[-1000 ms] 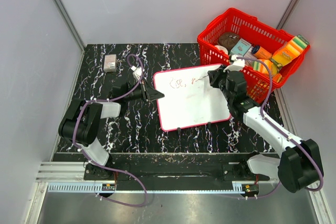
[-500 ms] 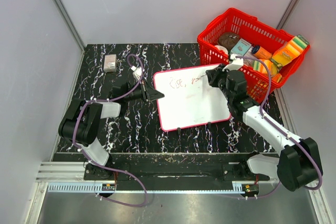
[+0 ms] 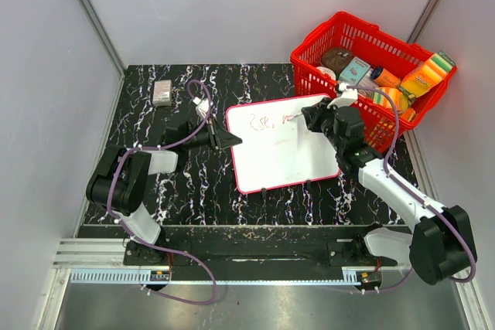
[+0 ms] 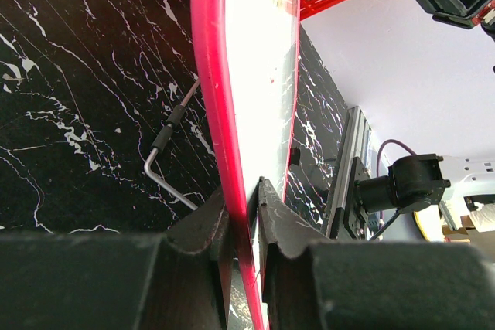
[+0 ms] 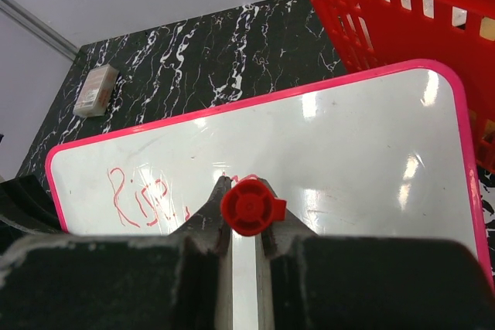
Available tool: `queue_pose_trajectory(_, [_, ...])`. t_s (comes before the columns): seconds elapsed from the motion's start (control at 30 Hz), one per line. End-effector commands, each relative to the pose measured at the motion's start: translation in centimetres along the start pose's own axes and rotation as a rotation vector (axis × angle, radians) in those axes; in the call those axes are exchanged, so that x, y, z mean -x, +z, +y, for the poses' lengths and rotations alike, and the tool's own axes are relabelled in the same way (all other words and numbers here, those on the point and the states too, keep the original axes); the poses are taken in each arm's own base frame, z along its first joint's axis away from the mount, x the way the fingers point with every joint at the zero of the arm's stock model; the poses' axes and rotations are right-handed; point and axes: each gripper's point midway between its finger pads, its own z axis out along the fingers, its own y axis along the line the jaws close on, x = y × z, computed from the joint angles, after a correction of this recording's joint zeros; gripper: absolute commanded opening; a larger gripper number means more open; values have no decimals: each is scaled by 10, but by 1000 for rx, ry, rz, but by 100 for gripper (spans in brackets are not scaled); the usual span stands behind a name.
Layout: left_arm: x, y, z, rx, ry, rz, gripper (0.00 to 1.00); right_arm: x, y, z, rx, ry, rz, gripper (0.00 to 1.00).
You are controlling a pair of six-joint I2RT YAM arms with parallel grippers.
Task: Write a sentence on the whiteboard
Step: Put down the whiteboard on the whiteboard stand.
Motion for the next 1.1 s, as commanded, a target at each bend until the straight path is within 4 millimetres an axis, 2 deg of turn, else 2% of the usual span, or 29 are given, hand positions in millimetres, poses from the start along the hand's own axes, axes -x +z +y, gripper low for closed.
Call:
queue_pose_trajectory(0.0, [9, 4, -12, -32, 137, -20, 0, -11, -6, -11, -34, -12, 29, 0])
queue_pose_trajectory(0.2, [10, 4, -12, -30, 136, -21, 0, -10, -8, -17, -66, -21, 25, 0])
queue_pose_trajectory(0.6, [9, 4, -12, -30, 137, -20, 0, 4, -10, -23, -115, -35, -13, 0])
queue_pose_trajectory(0.7, [9, 4, -12, -31, 136, -19, 0, 10, -12, -22, -118, -34, -33, 0])
queue_pose_trajectory(0.93, [9, 4, -11, -29, 135, -19, 0, 49, -30, -3, -56, -3, -144, 0])
queue_pose_trajectory(1.07, [10, 4, -11, -30, 137, -20, 0, 57, -30, -10, -93, -25, -155, 0])
